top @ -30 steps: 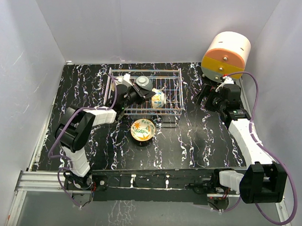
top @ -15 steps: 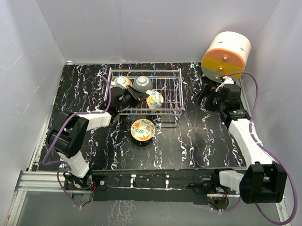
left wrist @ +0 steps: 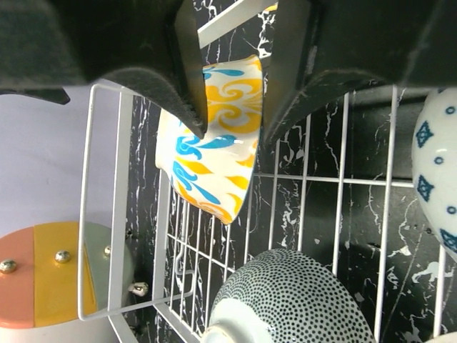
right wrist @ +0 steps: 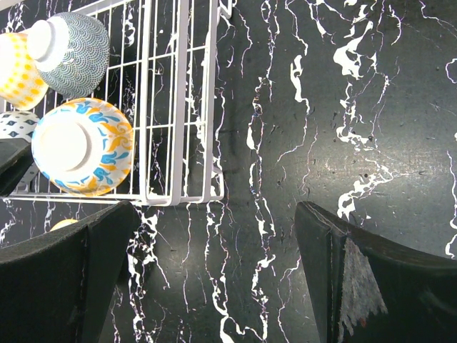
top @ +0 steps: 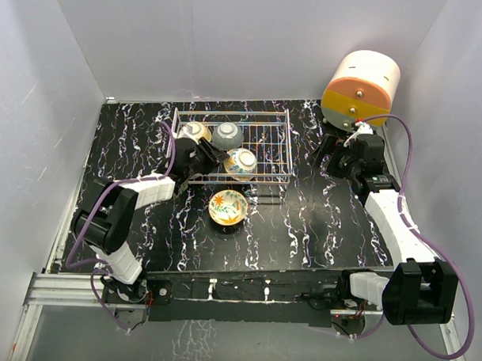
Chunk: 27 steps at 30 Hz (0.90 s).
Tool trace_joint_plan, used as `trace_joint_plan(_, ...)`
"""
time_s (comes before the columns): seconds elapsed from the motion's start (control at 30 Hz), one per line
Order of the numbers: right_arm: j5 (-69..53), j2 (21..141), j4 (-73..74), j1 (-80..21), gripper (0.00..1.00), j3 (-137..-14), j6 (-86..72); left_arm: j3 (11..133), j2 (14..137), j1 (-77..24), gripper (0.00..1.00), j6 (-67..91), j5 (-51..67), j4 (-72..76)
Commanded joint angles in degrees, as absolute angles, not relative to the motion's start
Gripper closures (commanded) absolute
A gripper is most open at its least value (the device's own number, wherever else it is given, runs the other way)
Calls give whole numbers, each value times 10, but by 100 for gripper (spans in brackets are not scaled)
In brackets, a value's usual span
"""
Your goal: Load the bowls into the dish rack
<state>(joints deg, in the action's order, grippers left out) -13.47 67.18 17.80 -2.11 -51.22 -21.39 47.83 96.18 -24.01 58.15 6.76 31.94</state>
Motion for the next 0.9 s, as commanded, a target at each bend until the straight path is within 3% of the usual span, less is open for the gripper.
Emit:
trace_joint_plan(0.0, -138, 671, 151, -18, 0, -533, -214, 491, 939, -235, 60, 536, 32, 224)
trace_joint_plan(0.33, -141, 673, 151, -18, 0, -540, -215, 536, 888, -235, 43, 459, -4, 132)
trace_joint_plan(0.87, -143, 664, 152, -18, 0, -537, -213, 626, 799, -270, 36, 266, 75, 45)
